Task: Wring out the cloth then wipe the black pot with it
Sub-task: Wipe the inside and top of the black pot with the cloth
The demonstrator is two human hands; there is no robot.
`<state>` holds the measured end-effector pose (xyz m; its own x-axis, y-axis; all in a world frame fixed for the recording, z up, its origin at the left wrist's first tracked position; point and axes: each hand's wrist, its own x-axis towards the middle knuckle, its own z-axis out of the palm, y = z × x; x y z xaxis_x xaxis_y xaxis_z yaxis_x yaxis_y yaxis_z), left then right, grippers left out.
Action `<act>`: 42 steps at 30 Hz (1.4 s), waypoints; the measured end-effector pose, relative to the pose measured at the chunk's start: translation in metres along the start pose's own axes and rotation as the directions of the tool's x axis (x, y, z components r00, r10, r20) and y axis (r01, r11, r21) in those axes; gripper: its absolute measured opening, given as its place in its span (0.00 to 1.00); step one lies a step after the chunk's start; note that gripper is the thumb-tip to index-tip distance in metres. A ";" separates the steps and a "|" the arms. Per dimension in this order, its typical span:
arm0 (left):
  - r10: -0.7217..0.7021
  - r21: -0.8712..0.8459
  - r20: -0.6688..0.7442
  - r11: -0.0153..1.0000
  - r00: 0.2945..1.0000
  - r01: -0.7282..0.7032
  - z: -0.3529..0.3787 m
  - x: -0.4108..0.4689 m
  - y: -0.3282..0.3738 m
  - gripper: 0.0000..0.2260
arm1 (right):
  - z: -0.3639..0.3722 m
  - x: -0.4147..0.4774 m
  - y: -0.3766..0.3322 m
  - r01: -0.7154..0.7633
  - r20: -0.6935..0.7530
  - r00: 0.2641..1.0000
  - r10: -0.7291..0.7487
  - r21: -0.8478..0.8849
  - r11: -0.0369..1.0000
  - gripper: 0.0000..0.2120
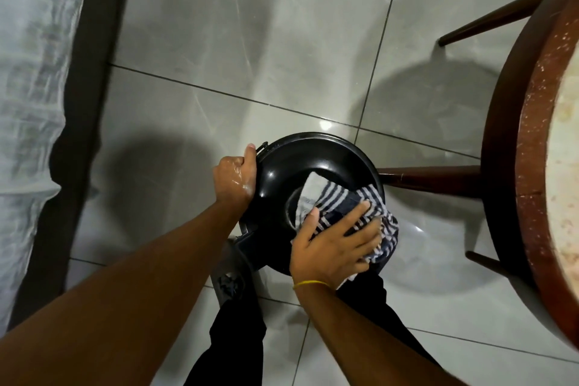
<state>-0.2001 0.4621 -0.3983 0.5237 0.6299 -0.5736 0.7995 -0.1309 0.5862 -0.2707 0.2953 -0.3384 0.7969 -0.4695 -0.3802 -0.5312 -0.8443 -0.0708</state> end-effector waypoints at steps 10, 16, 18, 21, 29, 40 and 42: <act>0.068 0.026 0.013 0.997 0.998 -0.068 -0.002 0.002 -0.003 0.35 | -0.021 0.062 0.059 0.892 0.185 0.439 -0.879 -0.203 0.403 0.42; 0.065 0.076 -0.008 0.995 0.998 -0.064 -0.003 0.001 0.000 0.33 | -0.023 0.086 0.028 0.959 0.157 0.271 -0.950 -0.131 0.252 0.37; 0.063 0.081 -0.010 0.995 0.998 -0.061 -0.004 0.001 0.001 0.32 | -0.022 0.083 0.019 0.942 0.116 0.326 -0.938 -0.120 0.312 0.35; 0.056 0.091 -0.019 0.994 0.998 -0.054 -0.005 0.000 0.000 0.32 | -0.022 0.074 0.009 0.890 0.050 0.448 -0.893 -0.116 0.441 0.36; -0.058 0.072 -0.092 0.995 0.994 0.065 -0.004 -0.003 0.007 0.29 | -0.025 0.041 -0.023 0.264 -0.123 0.959 -0.255 0.068 0.962 0.36; 0.029 0.112 -0.040 0.993 0.999 -0.024 0.003 -0.004 0.014 0.26 | -0.024 -0.014 0.017 -0.071 0.016 0.997 0.069 0.228 0.971 0.43; 0.038 0.126 -0.052 0.992 0.998 -0.032 0.003 -0.004 0.013 0.27 | -0.022 -0.026 0.017 -0.027 0.032 0.999 0.022 0.162 0.986 0.46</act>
<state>-0.1907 0.4554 -0.3898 0.5380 0.6634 -0.5201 0.8132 -0.2460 0.5274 -0.2940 0.2869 -0.3093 0.7754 -0.4796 -0.4107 -0.5922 -0.7781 -0.2093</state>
